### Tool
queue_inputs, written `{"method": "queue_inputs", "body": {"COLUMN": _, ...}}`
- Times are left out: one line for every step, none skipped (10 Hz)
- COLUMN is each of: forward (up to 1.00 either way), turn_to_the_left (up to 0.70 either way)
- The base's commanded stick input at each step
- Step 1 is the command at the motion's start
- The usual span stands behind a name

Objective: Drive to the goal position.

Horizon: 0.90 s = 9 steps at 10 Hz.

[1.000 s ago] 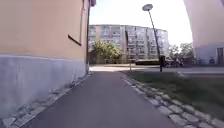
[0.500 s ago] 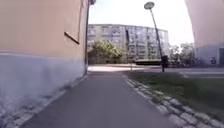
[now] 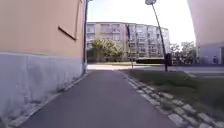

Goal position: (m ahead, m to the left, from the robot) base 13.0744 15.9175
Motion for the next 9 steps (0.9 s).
{"method": "queue_inputs", "body": {"forward": 0.7, "turn_to_the_left": 0.0}}
{"method": "queue_inputs", "body": {"forward": 0.7, "turn_to_the_left": 0.0}}
{"method": "queue_inputs", "body": {"forward": 0.7, "turn_to_the_left": 0.0}}
{"method": "queue_inputs", "body": {"forward": 0.7, "turn_to_the_left": 0.0}}
{"method": "queue_inputs", "body": {"forward": 0.7, "turn_to_the_left": 0.0}}
{"method": "queue_inputs", "body": {"forward": 0.7, "turn_to_the_left": 0.0}}
{"method": "queue_inputs", "body": {"forward": 0.7, "turn_to_the_left": 0.0}}
{"method": "queue_inputs", "body": {"forward": 0.7, "turn_to_the_left": 0.0}}
{"method": "queue_inputs", "body": {"forward": 0.7, "turn_to_the_left": 0.0}}
